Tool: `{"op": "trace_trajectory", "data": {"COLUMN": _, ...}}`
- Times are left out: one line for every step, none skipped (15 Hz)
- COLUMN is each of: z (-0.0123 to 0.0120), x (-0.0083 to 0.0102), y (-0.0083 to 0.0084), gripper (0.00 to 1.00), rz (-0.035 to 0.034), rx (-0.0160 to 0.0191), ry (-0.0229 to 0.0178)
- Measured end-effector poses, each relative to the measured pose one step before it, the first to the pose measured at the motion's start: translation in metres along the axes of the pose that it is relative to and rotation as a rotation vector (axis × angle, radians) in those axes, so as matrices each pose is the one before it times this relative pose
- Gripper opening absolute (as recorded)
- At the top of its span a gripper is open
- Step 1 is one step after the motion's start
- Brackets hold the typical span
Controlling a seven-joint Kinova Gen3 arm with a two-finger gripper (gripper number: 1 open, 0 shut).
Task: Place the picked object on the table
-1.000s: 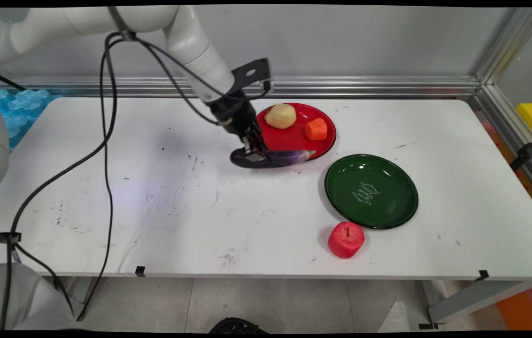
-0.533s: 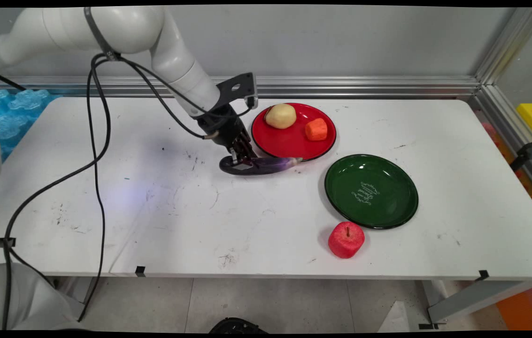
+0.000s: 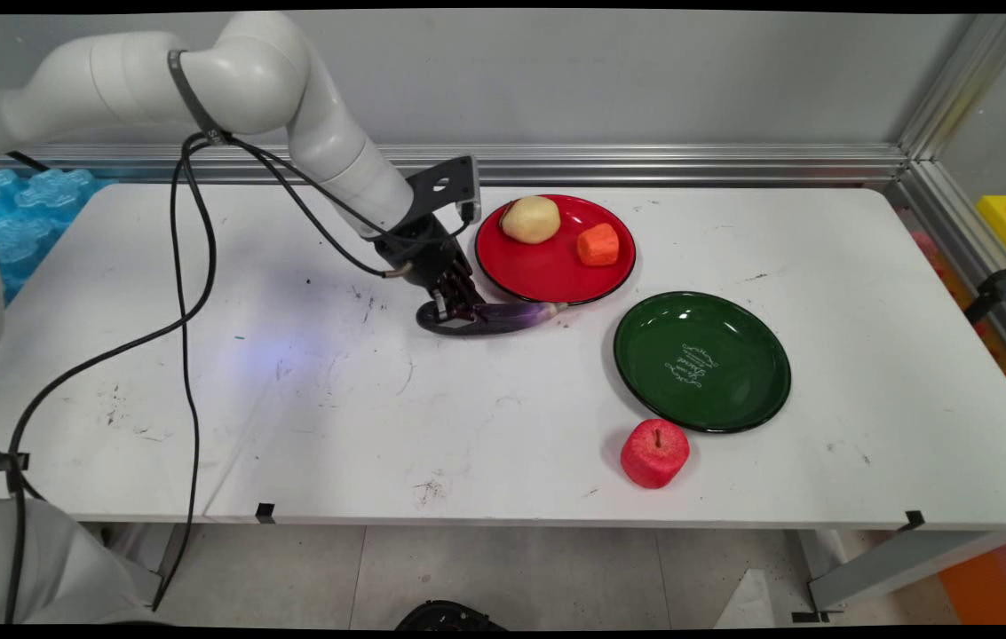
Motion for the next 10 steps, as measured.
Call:
{"op": "trace_trajectory", "data": {"z": 0.00173, "x": -0.002, "y": -0.00025, "gripper": 0.0, "rz": 0.00103, "rx": -0.00043, "ry": 0.00016}}
{"op": "trace_trajectory", "data": {"z": 0.00139, "x": -0.00191, "y": -0.00012, "gripper": 0.0, "rz": -0.00003, "rx": -0.00068, "ry": -0.00056}}
{"op": "trace_trajectory", "data": {"z": 0.00129, "x": -0.0017, "y": -0.00003, "gripper": 0.0, "rz": -0.00084, "rx": -0.0012, "ry": -0.00056}}
{"op": "trace_trajectory", "data": {"z": 0.00099, "x": -0.00129, "y": 0.00026, "gripper": 0.0, "rz": -0.00138, "rx": -0.00228, "ry": -0.00032}}
{"op": "trace_trajectory", "data": {"z": 0.00064, "x": -0.00096, "y": 0.00036, "gripper": 0.0, "rz": -0.00163, "rx": -0.00219, "ry": -0.00046}}
{"op": "trace_trajectory", "data": {"z": 0.0005, "x": -0.00097, "y": 0.00048, "gripper": 0.0, "rz": -0.00248, "rx": -0.00275, "ry": -0.00053}}
{"op": "trace_trajectory", "data": {"z": 0.0002, "x": -0.00063, "y": 0.00029, "gripper": 1.0, "rz": -0.00234, "rx": -0.0018, "ry": -0.00006}}
{"op": "trace_trajectory", "data": {"z": 0.00002, "x": -0.00027, "y": 0.00021, "gripper": 1.0, "rz": -0.00127, "rx": -0.0009, "ry": 0.00038}}
{"op": "trace_trajectory", "data": {"z": -0.00015, "x": 0.00016, "y": -0.00003, "gripper": 1.0, "rz": -0.00117, "rx": -0.00012, "ry": 0.00126}}
{"op": "trace_trajectory", "data": {"z": -0.00043, "x": 0.00089, "y": -0.00033, "gripper": 1.0, "rz": -0.00198, "rx": 0.00037, "ry": 0.0018}}
